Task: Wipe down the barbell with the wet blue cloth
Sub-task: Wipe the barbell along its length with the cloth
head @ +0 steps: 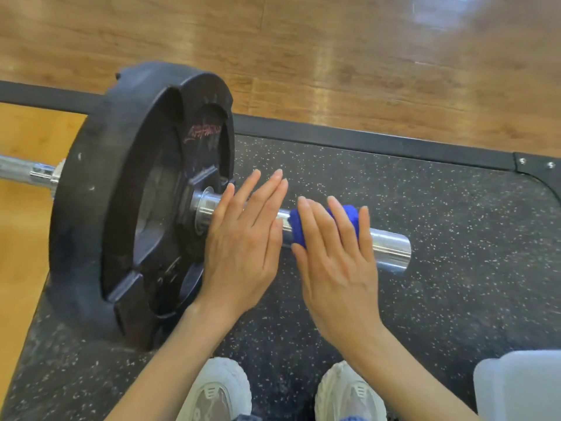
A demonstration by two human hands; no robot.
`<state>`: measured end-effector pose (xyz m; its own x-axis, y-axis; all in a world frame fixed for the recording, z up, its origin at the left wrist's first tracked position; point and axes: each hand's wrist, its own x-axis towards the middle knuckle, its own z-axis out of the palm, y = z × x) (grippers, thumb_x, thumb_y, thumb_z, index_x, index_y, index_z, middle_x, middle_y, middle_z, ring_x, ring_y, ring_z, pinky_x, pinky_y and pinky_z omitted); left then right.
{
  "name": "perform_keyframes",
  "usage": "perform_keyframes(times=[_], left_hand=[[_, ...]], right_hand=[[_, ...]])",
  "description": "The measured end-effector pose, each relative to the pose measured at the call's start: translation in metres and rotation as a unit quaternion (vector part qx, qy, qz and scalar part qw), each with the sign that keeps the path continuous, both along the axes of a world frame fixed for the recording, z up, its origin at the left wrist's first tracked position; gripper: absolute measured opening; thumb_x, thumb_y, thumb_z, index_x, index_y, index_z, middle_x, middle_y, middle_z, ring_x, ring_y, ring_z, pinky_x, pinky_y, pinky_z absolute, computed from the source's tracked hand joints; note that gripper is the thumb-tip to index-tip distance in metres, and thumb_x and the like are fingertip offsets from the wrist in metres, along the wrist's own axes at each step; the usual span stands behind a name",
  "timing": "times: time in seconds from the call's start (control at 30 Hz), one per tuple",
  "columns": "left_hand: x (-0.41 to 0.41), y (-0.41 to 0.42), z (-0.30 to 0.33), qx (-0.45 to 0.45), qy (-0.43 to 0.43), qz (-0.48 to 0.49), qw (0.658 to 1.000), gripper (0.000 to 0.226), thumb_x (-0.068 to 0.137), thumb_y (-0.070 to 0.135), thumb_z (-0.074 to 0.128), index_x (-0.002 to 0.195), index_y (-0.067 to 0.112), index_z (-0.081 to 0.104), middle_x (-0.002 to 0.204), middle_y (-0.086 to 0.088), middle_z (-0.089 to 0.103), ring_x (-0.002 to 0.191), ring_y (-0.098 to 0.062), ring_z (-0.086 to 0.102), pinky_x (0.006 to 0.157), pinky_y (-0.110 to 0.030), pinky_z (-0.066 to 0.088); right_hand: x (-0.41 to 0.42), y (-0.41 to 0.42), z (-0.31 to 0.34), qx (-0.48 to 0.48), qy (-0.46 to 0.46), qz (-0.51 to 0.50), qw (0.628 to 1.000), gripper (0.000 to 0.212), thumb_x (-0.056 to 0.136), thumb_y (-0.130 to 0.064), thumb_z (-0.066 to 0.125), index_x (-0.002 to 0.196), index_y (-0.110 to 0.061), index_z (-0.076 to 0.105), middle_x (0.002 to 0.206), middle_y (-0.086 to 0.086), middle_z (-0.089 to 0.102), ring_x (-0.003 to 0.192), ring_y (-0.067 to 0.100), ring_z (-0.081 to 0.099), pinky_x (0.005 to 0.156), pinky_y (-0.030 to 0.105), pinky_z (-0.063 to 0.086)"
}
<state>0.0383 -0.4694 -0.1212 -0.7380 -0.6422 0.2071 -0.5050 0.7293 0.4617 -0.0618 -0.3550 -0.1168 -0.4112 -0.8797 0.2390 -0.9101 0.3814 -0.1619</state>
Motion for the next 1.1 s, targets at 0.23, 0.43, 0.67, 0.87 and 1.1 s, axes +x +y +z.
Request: perform_keyframes(times=[0.23, 0.43, 0.67, 0.87, 1.1], left_hand=[[-0.004, -0.01, -0.001, 0.016, 0.045, 0.01, 0.999, 0.051, 0.107, 0.017, 0.03, 0.156, 0.007, 0.035, 0.166, -0.002, 0.028, 0.157, -0.02, 0.008, 0.127, -0.039, -0.002], [-0.006, -0.008, -0.016, -0.001, 0.046, 0.036, 0.998, 0.053, 0.106, 0.02, 0.03, 0.159, 0.012, 0.028, 0.167, -0.002, 0.023, 0.158, -0.02, 0.003, 0.126, -0.036, -0.008], [-0.024, -0.025, -0.015, -0.01, 0.043, 0.033, 0.998, 0.052, 0.109, 0.026, 0.026, 0.159, 0.014, 0.029, 0.167, 0.001, 0.025, 0.157, -0.02, 0.005, 0.126, -0.035, -0.006], [-0.042, -0.044, -0.012, -0.022, 0.039, 0.035, 0.998, 0.052, 0.108, 0.025, 0.029, 0.158, 0.015, 0.033, 0.166, 0.003, 0.028, 0.157, -0.021, 0.012, 0.127, -0.035, -0.005], [-0.066, -0.064, -0.012, -0.034, 0.052, 0.044, 0.997, 0.05, 0.108, 0.024, 0.028, 0.156, 0.013, 0.037, 0.165, 0.001, 0.031, 0.156, -0.022, 0.015, 0.127, -0.038, -0.002]], right_hand=[[-0.03, 0.011, -0.006, -0.007, 0.025, -0.027, 0.999, 0.049, 0.11, -0.03, 0.03, 0.151, -0.006, 0.039, 0.149, 0.01, 0.048, 0.146, 0.033, 0.033, 0.126, 0.048, 0.006], [-0.025, -0.03, -0.01, -0.033, 0.037, 0.032, 0.998, 0.047, 0.112, -0.033, 0.026, 0.152, -0.012, 0.039, 0.149, 0.005, 0.051, 0.142, 0.031, 0.042, 0.125, 0.048, 0.017], [-0.029, -0.044, -0.014, -0.058, 0.019, -0.018, 0.998, 0.047, 0.111, -0.029, 0.027, 0.152, -0.009, 0.04, 0.151, 0.007, 0.049, 0.146, 0.032, 0.033, 0.126, 0.049, 0.008], [-0.066, -0.031, -0.023, -0.059, 0.059, -0.032, 0.996, 0.047, 0.113, -0.03, 0.026, 0.155, -0.011, 0.029, 0.158, 0.007, 0.04, 0.151, 0.031, 0.026, 0.126, 0.049, 0.005], [-0.084, -0.063, -0.021, -0.068, 0.038, 0.018, 0.997, 0.05, 0.111, -0.029, 0.018, 0.155, -0.009, 0.032, 0.161, 0.006, 0.036, 0.152, 0.03, 0.025, 0.126, 0.047, 0.003]])
